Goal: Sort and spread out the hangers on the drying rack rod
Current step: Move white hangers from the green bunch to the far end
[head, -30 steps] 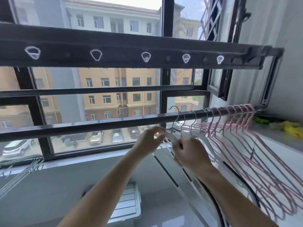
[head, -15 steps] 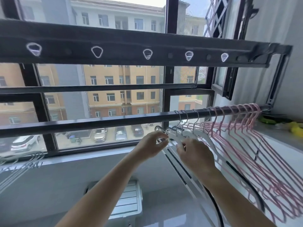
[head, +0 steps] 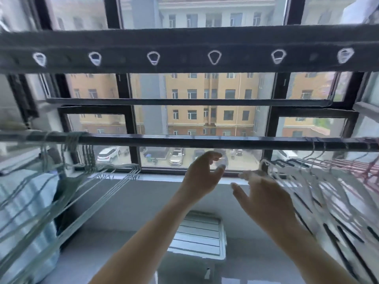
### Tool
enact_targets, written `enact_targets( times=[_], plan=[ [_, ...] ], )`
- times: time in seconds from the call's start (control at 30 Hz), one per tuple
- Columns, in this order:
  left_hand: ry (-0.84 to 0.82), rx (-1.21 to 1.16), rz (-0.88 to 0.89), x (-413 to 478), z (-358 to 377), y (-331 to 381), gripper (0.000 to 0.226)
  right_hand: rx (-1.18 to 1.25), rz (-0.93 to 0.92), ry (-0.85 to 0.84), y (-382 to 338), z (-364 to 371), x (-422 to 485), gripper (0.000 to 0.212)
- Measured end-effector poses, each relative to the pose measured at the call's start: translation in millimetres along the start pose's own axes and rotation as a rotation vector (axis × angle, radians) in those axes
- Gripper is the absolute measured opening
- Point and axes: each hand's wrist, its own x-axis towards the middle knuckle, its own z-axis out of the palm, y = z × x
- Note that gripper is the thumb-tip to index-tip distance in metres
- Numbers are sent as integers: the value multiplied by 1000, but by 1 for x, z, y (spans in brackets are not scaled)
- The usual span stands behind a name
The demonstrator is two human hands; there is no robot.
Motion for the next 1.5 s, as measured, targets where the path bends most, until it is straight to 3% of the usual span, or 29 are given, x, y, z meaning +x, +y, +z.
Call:
enact_targets(
  times=[0.2,0.3,0.37,0.43,0.97,1.13,1.37,1.5],
  plan=[
    [264,269,-140,-24,-94,-55,24,137,-84,-108,-67,40,3,37],
    [426,691,-157,-41,-137,-91,14,175,-120,-154,-98,55,5,36],
    [413,955,-283,-54,-159,-108,19,197,-148,-177,-115,64,5,36],
    [387,1051,-408,-68,-175,-117,22,221,-175,-193,-131,71,4,37],
    [265,976,-187,-68,-208,-123,24,294,-211,-162,-188,101,-7,35],
    [240,979,-147,-42,-190,-112,28,260,-185,-152,-166,94,-10,36],
    [242,928,-94,-5,-139,-101,15,189,-105,-154,-112,75,1,35],
    [145,862,-72,10,-109,-102,17,165,-48,-156,-87,67,11,36]
  ],
)
